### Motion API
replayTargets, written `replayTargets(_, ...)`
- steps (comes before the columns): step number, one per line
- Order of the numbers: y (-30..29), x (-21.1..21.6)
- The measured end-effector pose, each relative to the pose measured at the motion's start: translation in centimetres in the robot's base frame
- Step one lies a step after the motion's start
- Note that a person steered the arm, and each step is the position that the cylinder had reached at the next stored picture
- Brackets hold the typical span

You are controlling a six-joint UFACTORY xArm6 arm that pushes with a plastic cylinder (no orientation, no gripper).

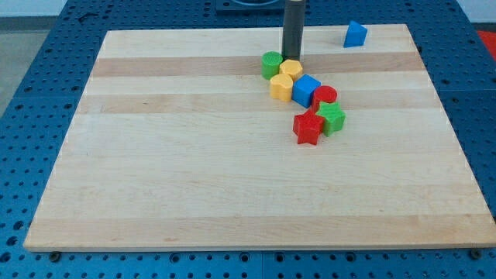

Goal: Point your arm at the green circle

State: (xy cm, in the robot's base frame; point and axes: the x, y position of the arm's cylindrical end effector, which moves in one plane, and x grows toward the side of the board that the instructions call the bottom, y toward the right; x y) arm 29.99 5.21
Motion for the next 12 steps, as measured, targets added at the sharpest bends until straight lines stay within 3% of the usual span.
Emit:
replayTargets(2,-0.7,-0.2)
replayTargets(4,-2.3,-7.3)
replayTargets(5,-6.6,-9.1)
replayTargets(6,-11.0,-7.7)
replayTargets(7,-12.5,-3.1)
replayTargets(9,-12.5,3.4)
replayTargets(12,-12.4,3.7)
